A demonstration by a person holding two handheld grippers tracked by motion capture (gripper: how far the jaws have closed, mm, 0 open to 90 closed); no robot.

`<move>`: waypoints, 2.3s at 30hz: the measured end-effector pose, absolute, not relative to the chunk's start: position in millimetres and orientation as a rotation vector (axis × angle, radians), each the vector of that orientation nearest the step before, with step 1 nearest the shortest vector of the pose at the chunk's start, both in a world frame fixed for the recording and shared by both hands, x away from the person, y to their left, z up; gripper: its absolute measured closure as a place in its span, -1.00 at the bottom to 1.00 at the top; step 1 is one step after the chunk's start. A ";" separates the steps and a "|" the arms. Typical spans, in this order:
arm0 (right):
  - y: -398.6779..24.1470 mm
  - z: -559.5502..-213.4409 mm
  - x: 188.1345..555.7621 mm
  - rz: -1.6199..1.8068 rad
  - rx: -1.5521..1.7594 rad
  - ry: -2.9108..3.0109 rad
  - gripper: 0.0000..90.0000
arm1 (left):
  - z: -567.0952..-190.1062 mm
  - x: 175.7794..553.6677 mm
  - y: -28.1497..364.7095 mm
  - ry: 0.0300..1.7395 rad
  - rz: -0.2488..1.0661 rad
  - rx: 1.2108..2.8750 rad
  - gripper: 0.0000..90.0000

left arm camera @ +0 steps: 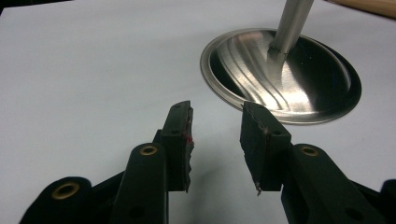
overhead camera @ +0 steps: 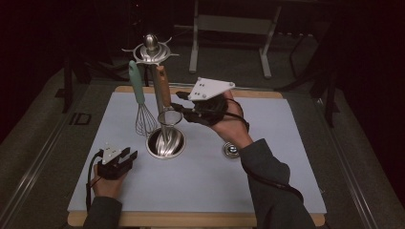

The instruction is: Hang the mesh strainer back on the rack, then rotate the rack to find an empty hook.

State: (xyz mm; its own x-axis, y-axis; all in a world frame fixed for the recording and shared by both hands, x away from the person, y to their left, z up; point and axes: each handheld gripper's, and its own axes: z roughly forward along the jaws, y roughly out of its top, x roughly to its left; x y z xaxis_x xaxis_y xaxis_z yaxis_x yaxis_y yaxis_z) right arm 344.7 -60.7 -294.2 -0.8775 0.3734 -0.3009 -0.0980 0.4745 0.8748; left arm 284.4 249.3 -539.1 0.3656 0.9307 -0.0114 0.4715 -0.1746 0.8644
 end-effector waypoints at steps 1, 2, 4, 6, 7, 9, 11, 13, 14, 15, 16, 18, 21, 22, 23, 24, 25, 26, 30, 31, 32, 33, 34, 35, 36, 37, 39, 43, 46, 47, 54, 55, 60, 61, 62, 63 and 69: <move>-63.0 -295.2 345.5 1.385 0.231 2.273 0.39 | -539.1 284.5 249.3 1.232 0.694 1.797 0.42; -65.2 -296.4 346.2 1.380 0.239 2.276 0.39 | -539.1 284.5 249.3 1.232 0.693 1.798 0.43; -69.6 -298.6 348.2 1.374 0.251 2.288 0.39 | -539.1 284.6 249.2 1.234 0.694 1.798 0.43; -73.8 -300.9 350.0 1.361 0.267 2.297 0.39 | -539.1 284.5 249.2 1.234 0.696 1.797 0.43; -75.5 -302.0 351.1 1.357 0.271 2.303 0.39 | -539.0 284.5 249.3 1.234 0.695 1.799 0.43; -78.5 -304.4 352.3 1.342 0.287 2.313 0.39 | -539.0 284.5 249.2 1.234 0.695 1.798 0.43; -80.8 -307.0 353.8 1.314 0.323 2.336 0.39 | -539.0 284.5 249.2 1.234 0.695 1.796 0.43; -83.1 -310.9 355.6 1.292 0.346 2.354 0.39 | -539.0 284.7 249.3 1.236 0.693 1.796 0.43; -84.2 -313.0 356.4 1.278 0.356 2.364 0.39 | -539.0 284.7 249.4 1.237 0.692 1.796 0.43; -85.1 -315.4 357.1 1.266 0.366 2.373 0.39 | -539.0 284.8 249.4 1.237 0.692 1.795 0.43; -86.1 -317.5 357.9 1.259 0.372 2.380 0.39 | -539.0 284.9 249.5 1.238 0.692 1.797 0.43; -88.0 -320.9 359.2 1.260 0.389 2.391 0.39 | -539.1 285.3 249.4 1.239 0.690 1.798 0.43; -90.1 -324.7 360.8 1.269 0.411 2.399 0.38 | -539.1 285.1 249.4 1.242 0.692 1.795 0.43; -90.8 -326.0 361.2 1.267 0.420 2.403 0.38 | -539.0 285.0 249.6 1.241 0.692 1.795 0.43; -91.5 -327.5 361.7 1.267 0.428 2.405 0.37 | -539.1 284.9 249.7 1.239 0.692 1.790 0.43; -92.4 -328.8 362.2 1.266 0.435 2.410 0.37 | -539.0 284.7 249.9 1.239 0.692 1.790 0.43; -93.3 -330.3 362.4 1.263 0.444 2.410 0.37 | -539.0 284.7 250.1 1.239 0.692 1.789 0.43; -93.3 -330.3 362.4 1.263 0.444 2.410 0.37 | -539.0 284.7 250.1 1.239 0.692 1.789 0.43; -99.5 -336.7 364.9 1.250 0.466 2.418 0.36 | -538.7 283.4 250.2 1.236 0.706 1.780 0.44; -103.5 -340.2 365.7 1.253 0.486 2.420 0.35 | -538.6 282.1 250.5 1.233 0.714 1.764 0.45; -103.5 -340.2 365.7 1.253 0.486 2.420 0.35 | -538.6 282.1 250.5 1.233 0.714 1.764 0.46; -108.2 -343.9 366.4 1.245 0.502 2.418 0.34 | -537.4 280.4 251.2 1.229 0.722 1.745 0.49; -108.2 -343.9 366.4 1.245 0.502 2.418 0.34 | -537.4 280.4 251.2 1.229 0.722 1.745 0.51; -113.8 -347.7 366.3 1.246 0.517 2.416 0.34 | -534.9 277.0 249.7 1.226 0.753 1.731 0.55; -113.8 -347.7 366.3 1.246 0.517 2.416 0.34 | -534.9 277.0 249.7 1.226 0.753 1.731 0.57; -120.0 -351.2 366.3 1.240 0.539 2.421 0.33 | -530.6 272.5 245.7 1.212 0.779 1.728 0.62; -125.7 -355.6 366.9 1.236 0.563 2.419 0.33 | -523.5 267.9 240.9 1.173 0.802 1.716 0.74; -132.1 -362.4 367.4 1.219 0.599 2.425 0.32 | -507.4 261.3 236.6 1.094 0.798 1.653 0.93; -136.0 -368.9 367.4 1.202 0.627 2.435 0.32 | -490.8 257.6 234.0 1.026 0.796 1.602 1.00; -139.0 -376.7 368.1 1.170 0.657 2.447 0.32 | -485.2 257.0 232.9 1.011 0.796 1.587 1.00; -144.4 -402.9 364.7 1.069 0.703 2.482 0.33 | -439.1 259.6 231.0 0.913 0.767 1.483 0.99; -145.5 -406.8 364.1 1.057 0.708 2.486 0.33 | -432.8 260.5 230.8 0.899 0.765 1.472 0.99; -152.7 -425.2 360.8 1.048 0.741 2.504 0.31 | -405.5 261.6 230.5 0.847 0.795 1.415 0.98; -154.4 -428.3 359.9 1.048 0.752 2.506 0.31 | -400.6 262.0 230.7 0.841 0.800 1.400 0.99; -155.9 -431.2 358.9 1.050 0.766 2.504 0.31 | -395.9 262.3 231.0 0.835 0.803 1.387 0.99; -157.6 -433.9 358.0 1.049 0.775 2.503 0.30 | -391.3 262.8 231.0 0.827 0.805 1.374 1.00; -164.9 -447.4 350.9 1.017 0.838 2.489 0.30 | -367.2 262.2 227.4 0.772 0.829 1.322 1.00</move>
